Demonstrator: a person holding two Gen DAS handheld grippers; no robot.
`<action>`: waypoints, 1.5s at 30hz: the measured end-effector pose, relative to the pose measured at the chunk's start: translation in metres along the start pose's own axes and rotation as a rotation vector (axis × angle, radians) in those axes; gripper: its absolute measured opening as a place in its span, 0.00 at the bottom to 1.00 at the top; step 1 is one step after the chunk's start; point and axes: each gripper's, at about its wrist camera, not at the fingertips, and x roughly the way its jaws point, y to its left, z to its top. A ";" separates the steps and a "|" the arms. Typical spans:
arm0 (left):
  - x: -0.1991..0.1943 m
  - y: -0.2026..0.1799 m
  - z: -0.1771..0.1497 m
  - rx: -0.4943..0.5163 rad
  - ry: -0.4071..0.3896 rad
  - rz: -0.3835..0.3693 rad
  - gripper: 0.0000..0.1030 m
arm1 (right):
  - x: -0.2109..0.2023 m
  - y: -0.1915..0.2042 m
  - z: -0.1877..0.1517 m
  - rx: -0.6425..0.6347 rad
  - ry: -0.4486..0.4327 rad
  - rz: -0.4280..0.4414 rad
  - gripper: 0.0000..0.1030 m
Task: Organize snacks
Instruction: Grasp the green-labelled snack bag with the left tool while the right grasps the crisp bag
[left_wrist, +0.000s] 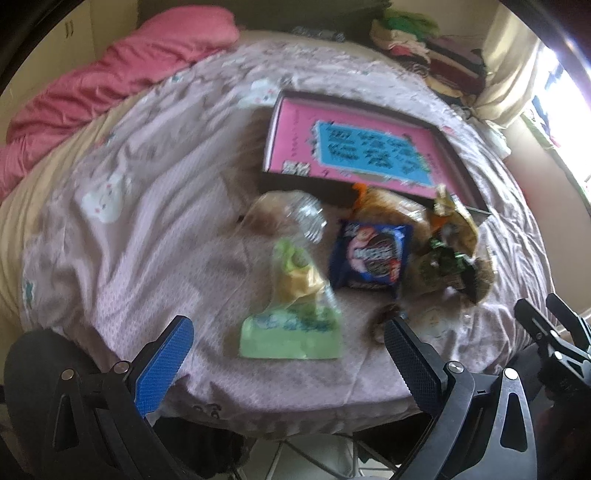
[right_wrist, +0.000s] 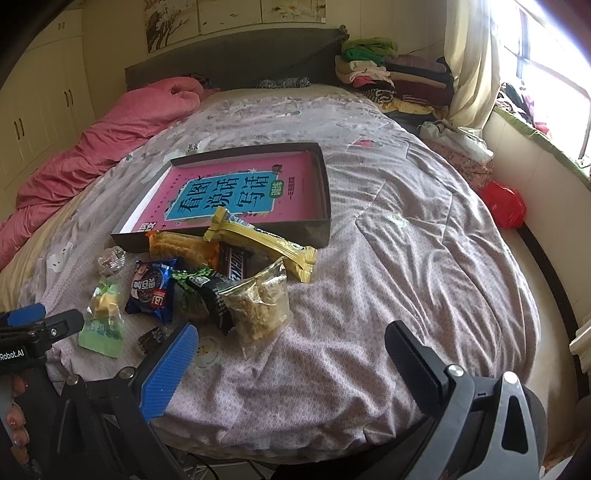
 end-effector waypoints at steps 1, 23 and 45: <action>0.004 0.003 0.000 -0.011 0.014 -0.004 1.00 | 0.002 -0.002 0.000 0.000 0.002 0.003 0.99; 0.066 0.003 0.024 -0.008 0.072 -0.016 0.79 | 0.070 -0.011 0.005 -0.041 0.100 0.125 0.80; 0.068 -0.004 0.027 0.051 0.015 -0.074 0.35 | 0.091 -0.023 0.019 0.046 0.082 0.254 0.38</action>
